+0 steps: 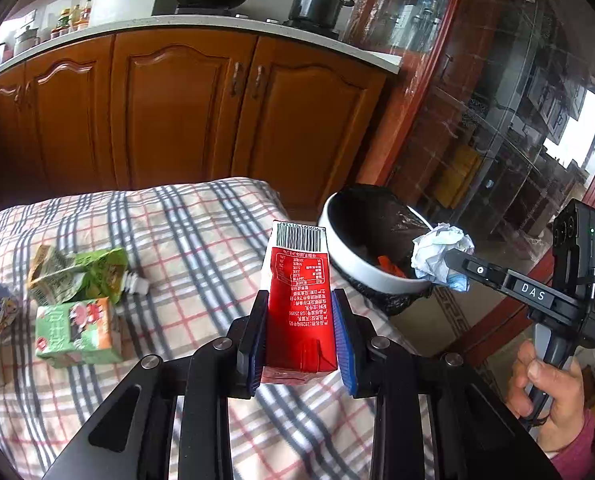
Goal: Collect trash
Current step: 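Carry the tissue and red carton over the bin and open both tools, then move both open tools back over the table trash, then grasp the green-yellow pouch with the right tool while the left tool grasps the blue-white wrapper, then carry the pouch and wrapper over the bin and open both tools, then move both open tools back over the milk carton and foam block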
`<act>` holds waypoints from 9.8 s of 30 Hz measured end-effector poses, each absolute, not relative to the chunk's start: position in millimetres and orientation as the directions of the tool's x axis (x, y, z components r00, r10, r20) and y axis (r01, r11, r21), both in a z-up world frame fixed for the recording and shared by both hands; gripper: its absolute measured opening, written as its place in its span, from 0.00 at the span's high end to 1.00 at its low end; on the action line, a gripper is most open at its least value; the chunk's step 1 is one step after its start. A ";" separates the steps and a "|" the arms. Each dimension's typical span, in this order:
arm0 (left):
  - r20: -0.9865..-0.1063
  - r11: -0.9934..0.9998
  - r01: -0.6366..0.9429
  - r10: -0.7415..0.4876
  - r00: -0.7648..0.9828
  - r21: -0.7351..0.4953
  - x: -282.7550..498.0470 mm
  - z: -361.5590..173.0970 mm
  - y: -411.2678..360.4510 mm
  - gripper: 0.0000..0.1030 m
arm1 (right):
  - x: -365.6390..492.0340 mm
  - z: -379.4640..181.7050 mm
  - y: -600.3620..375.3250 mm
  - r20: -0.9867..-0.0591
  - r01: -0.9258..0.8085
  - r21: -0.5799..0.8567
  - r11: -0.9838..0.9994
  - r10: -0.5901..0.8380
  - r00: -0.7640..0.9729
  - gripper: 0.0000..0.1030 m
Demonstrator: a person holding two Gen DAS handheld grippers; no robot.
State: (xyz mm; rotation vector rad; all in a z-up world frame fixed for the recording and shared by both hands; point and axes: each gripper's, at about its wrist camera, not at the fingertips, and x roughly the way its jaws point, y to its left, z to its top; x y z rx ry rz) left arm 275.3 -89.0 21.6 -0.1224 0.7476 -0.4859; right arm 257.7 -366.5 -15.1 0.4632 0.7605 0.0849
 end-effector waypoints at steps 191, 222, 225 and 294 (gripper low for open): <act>-0.616 0.828 0.440 -0.555 0.559 -0.347 310.2 20.8 -92.9 0.72 | 250.3 -18.8 -372.7 -0.640 0.050 0.453 0.890 0.285 0.713 0.98; -0.701 0.812 0.503 -0.542 0.464 -0.294 436.4 -2.1 -249.0 0.71 | 331.0 -47.3 -457.8 -0.723 0.187 0.412 0.892 0.195 0.663 0.98; -0.711 0.813 0.502 -0.537 0.453 -0.295 442.7 -8.7 -253.4 0.71 | 334.7 -53.1 -459.0 -0.733 0.190 0.403 0.895 0.192 0.653 0.98; -0.736 0.966 0.253 -0.136 0.663 0.049 197.6 28.4 132.9 0.28 | 292.0 -14.8 -140.3 -0.673 -0.558 0.318 0.766 0.597 0.437 0.09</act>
